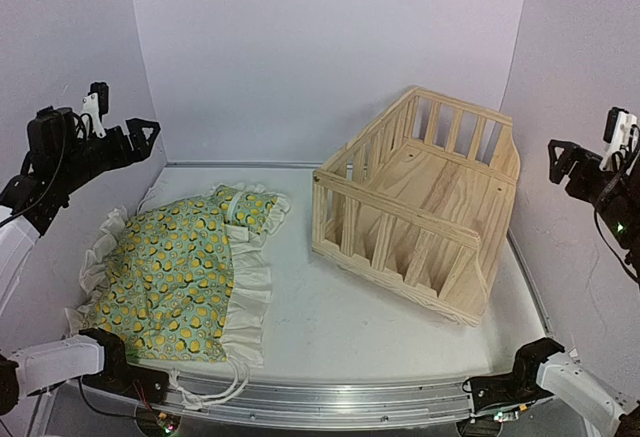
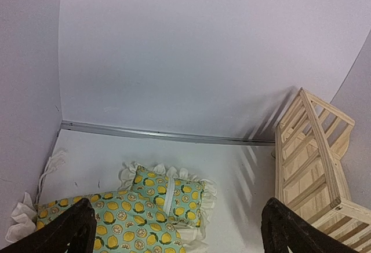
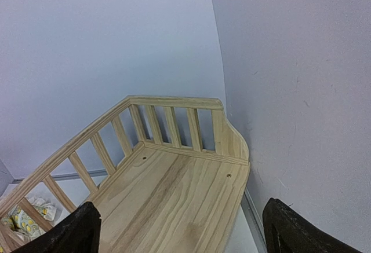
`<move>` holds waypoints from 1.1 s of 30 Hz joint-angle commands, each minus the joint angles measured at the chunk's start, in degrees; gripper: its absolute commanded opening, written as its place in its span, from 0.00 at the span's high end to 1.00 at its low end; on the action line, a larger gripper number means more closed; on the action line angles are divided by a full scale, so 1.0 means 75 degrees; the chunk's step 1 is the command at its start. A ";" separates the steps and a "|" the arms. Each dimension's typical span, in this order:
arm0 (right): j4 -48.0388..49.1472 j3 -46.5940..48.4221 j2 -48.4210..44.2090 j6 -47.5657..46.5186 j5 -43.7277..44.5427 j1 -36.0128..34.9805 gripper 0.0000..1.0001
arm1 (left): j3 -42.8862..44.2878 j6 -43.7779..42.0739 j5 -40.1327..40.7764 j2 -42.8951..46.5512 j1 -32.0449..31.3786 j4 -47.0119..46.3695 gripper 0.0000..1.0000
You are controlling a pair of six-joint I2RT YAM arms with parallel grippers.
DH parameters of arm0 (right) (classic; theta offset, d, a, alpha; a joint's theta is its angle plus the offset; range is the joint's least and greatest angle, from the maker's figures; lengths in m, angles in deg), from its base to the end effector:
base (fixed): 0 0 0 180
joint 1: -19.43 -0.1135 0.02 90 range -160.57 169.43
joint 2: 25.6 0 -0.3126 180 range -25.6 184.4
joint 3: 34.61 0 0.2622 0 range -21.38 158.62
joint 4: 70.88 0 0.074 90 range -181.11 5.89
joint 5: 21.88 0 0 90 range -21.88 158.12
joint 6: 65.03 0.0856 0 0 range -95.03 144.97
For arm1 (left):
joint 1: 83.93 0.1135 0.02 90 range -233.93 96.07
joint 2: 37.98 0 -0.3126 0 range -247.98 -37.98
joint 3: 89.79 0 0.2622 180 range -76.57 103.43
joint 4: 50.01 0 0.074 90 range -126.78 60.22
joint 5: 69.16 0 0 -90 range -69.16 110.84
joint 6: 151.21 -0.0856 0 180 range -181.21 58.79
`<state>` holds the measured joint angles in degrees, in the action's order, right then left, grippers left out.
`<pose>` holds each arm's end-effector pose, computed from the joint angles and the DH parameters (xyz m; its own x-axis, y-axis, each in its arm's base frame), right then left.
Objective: Set up the pet bed
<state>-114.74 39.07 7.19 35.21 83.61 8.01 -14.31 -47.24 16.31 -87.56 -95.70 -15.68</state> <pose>0.1140 -0.0003 0.4463 -0.0374 0.1672 -0.9852 0.0785 0.9833 0.1639 0.2050 -0.0496 0.4427 -0.2068 -0.2027 -0.9571 0.2369 0.9388 -0.2500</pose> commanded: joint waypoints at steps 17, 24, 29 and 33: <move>-0.1868 0.2041 0.3617 -0.0864 -0.3391 -0.1240 0.02 | -0.0322 0.2332 -0.1792 -0.1705 -0.1921 -0.1683 0.01; -0.2856 0.2325 0.4484 -0.1320 -0.3343 -0.3127 0.02 | -0.0499 0.2647 -0.1992 -0.2124 -0.2742 -0.2422 0.01; -0.3165 0.2196 0.4460 -0.1571 -0.4021 -0.3690 0.05 | -0.0601 0.2705 -0.2053 -0.2110 -0.2947 -0.2690 0.01; -0.3390 0.2209 0.4425 -0.1620 -0.4344 -0.3990 0.07 | -0.0667 0.2705 -0.2031 -0.2110 -0.2987 -0.2845 0.01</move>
<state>-137.76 54.13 41.55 25.02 55.02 -19.95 -18.85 -27.74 1.66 -104.15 -117.76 -31.88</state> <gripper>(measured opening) 0.940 0.991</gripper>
